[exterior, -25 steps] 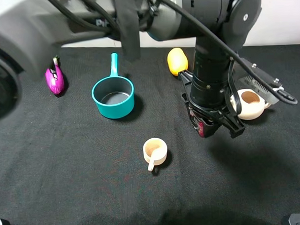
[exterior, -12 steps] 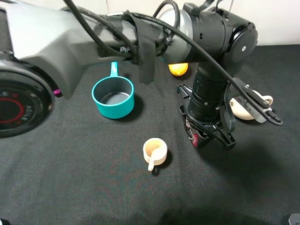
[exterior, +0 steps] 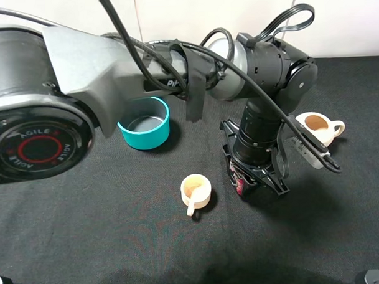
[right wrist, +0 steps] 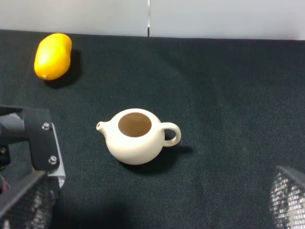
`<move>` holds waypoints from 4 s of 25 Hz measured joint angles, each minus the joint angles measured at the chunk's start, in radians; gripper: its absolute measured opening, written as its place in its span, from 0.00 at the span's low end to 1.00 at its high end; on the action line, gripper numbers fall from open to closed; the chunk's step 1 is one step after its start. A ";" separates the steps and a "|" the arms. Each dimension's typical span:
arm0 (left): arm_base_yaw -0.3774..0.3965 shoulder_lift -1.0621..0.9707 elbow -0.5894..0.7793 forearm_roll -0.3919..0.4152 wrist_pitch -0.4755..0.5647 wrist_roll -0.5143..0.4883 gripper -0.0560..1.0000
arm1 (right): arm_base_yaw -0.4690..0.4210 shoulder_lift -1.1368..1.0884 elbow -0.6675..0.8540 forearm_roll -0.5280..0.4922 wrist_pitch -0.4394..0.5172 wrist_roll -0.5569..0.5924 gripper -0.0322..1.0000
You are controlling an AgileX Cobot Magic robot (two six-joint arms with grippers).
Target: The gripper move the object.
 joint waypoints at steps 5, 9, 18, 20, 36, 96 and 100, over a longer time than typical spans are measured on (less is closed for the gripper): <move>0.000 0.000 0.001 0.000 0.000 0.000 0.55 | 0.000 0.000 0.000 0.000 0.000 0.000 0.70; 0.000 0.000 0.006 0.001 0.000 0.000 0.55 | 0.000 0.000 0.000 0.000 0.000 0.000 0.70; 0.000 0.000 0.007 0.002 0.000 0.000 0.65 | 0.000 0.000 0.000 0.000 0.000 0.000 0.70; 0.000 0.000 0.007 0.002 0.000 0.000 0.71 | 0.000 0.000 0.000 0.000 0.000 0.000 0.70; 0.000 0.000 -0.012 0.011 0.000 -0.002 0.98 | 0.000 0.000 0.001 0.000 0.000 0.000 0.70; 0.000 -0.668 0.291 0.262 0.002 -0.128 0.98 | 0.000 0.000 0.001 0.000 0.000 0.000 0.70; 0.000 -0.739 0.365 0.270 0.002 -0.183 0.98 | 0.000 0.000 0.001 0.000 0.000 0.000 0.70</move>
